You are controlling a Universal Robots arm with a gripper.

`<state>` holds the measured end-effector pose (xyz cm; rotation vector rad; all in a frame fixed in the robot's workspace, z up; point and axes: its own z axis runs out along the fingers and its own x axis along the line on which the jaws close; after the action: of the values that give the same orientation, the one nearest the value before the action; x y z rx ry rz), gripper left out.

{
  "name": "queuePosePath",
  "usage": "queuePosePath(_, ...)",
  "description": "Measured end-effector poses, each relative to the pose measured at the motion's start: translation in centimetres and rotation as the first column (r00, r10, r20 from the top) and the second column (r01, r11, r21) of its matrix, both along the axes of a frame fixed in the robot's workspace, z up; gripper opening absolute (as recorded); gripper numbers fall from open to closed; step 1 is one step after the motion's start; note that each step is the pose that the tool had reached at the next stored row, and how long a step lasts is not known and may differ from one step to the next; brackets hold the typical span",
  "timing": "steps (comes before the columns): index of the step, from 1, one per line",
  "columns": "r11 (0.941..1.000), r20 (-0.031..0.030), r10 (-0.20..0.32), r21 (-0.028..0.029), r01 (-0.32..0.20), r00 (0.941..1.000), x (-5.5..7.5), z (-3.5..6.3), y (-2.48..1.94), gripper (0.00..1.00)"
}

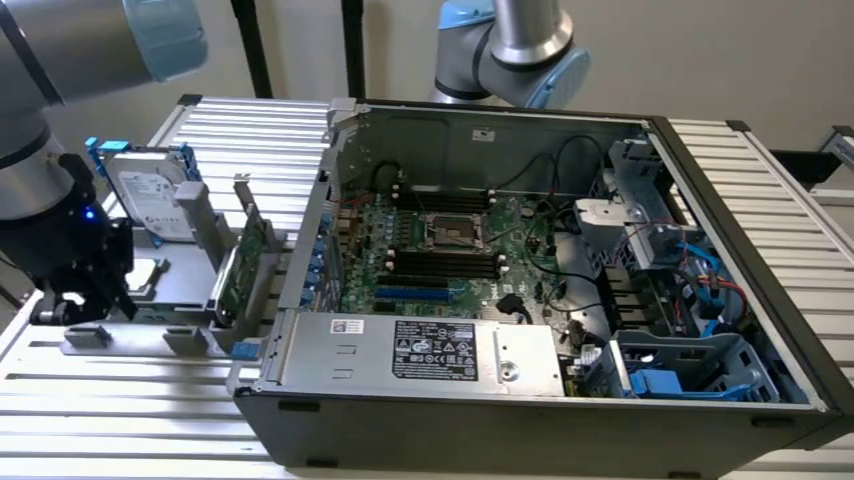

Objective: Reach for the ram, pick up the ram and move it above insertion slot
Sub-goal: 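Pick up the ram and move it above insertion slot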

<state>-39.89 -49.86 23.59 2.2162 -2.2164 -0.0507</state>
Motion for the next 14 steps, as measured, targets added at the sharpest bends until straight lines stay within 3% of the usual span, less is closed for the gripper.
queuePosePath(7, 1.0, -0.0003, 0.0, 0.0002, 0.0, 1.0, 0.4, 3.17, 0.0, 0.13)
queuePosePath(14, 1.0, -0.0004, 0.001, 0.0, -0.001, 1.0, 2.0, 6.39, 0.0, 0.13)
